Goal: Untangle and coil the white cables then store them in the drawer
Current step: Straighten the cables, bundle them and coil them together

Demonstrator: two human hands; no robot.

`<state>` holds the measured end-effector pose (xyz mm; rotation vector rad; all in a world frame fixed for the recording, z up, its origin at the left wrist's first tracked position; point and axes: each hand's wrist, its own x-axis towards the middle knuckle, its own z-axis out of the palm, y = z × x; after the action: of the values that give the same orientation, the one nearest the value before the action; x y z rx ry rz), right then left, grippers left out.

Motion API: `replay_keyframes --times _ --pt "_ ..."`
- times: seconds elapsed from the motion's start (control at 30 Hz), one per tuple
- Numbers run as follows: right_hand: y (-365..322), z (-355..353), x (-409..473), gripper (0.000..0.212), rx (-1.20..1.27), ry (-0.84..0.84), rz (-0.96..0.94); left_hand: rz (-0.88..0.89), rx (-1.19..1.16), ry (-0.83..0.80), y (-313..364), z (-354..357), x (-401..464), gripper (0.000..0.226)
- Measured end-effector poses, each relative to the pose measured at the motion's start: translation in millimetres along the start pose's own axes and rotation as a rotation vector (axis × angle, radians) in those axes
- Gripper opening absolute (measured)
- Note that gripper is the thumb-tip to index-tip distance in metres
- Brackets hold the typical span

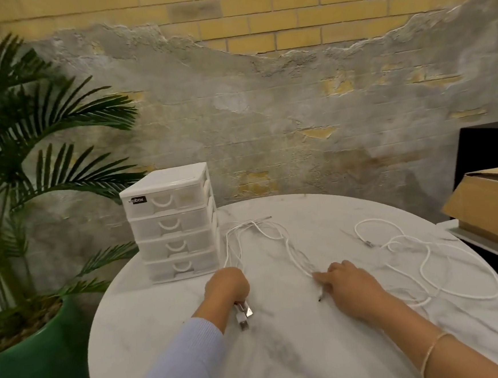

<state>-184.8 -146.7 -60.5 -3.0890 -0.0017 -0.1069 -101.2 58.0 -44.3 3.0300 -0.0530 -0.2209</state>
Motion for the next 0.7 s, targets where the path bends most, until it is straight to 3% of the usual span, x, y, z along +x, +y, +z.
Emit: replay_keyframes --times 0.1,0.2,0.3,0.4,0.5,0.57,0.7 --pt "4 -1 1 0.037 -0.103 0.003 0.109 0.038 -0.104 -0.056 -6 -6 -21 0.032" --pt "-12 -9 1 0.04 -0.17 0.005 0.175 0.133 0.016 -0.098 -14 -12 -35 0.029" --pt "-52 -22 4 0.046 0.093 0.16 0.01 0.182 0.014 -0.051 -23 -9 -45 0.03" --pt "-100 -33 9 0.034 0.492 0.284 -0.269 0.302 0.058 0.0 -30 -8 -54 0.032" --pt "-136 -28 13 0.034 0.704 0.113 -0.37 0.399 -0.004 -0.033 -33 -10 -64 0.033" --pt "-145 -19 16 0.043 0.808 0.004 -0.303 0.444 -0.147 -0.08 -40 -11 -66 0.031" --pt "-151 0 21 0.057 0.822 -0.051 -0.182 0.45 -0.364 -0.202 -56 -11 -67 0.024"
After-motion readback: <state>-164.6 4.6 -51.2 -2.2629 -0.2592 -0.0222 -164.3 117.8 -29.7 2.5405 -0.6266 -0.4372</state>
